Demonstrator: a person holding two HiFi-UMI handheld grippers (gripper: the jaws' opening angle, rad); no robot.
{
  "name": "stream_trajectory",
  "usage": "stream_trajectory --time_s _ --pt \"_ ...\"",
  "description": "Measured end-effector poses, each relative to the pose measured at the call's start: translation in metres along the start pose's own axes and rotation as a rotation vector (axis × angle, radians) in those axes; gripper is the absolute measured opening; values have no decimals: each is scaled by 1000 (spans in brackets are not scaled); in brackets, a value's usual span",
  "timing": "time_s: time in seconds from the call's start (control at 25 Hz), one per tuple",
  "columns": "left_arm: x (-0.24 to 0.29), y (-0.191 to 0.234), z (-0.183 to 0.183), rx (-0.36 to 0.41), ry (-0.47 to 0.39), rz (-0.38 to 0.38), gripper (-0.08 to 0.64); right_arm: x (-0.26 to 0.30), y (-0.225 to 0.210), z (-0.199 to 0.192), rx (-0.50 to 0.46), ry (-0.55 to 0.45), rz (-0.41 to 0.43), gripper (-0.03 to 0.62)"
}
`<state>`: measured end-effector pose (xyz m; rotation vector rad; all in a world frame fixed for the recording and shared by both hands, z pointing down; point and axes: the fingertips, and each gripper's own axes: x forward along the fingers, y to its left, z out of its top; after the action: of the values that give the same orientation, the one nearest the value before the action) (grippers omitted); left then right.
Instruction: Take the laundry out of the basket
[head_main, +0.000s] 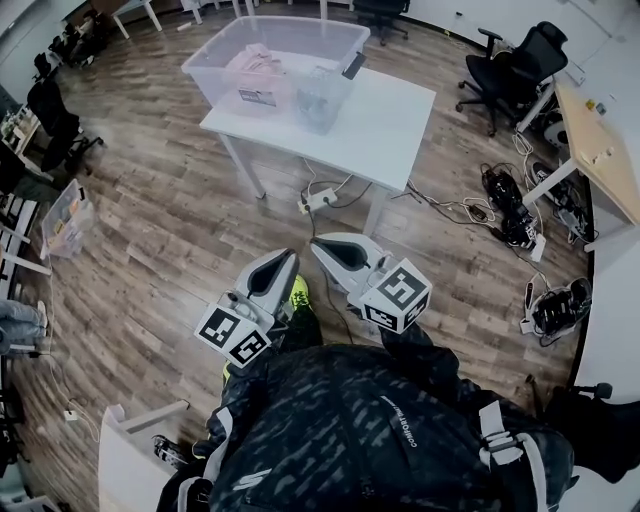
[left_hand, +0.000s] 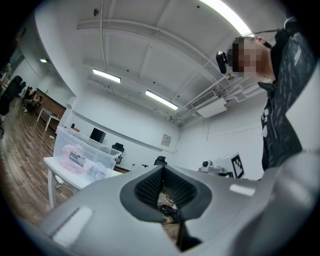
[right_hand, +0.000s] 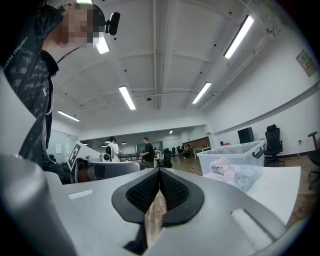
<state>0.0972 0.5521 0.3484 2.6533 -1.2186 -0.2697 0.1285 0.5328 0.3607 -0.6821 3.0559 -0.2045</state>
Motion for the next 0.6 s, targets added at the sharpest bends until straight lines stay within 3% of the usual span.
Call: stream_trajectory --time_s 0.6 --pt "94 127 43 -5 19 -93 5 98 -114 33 8 0 -108 0"
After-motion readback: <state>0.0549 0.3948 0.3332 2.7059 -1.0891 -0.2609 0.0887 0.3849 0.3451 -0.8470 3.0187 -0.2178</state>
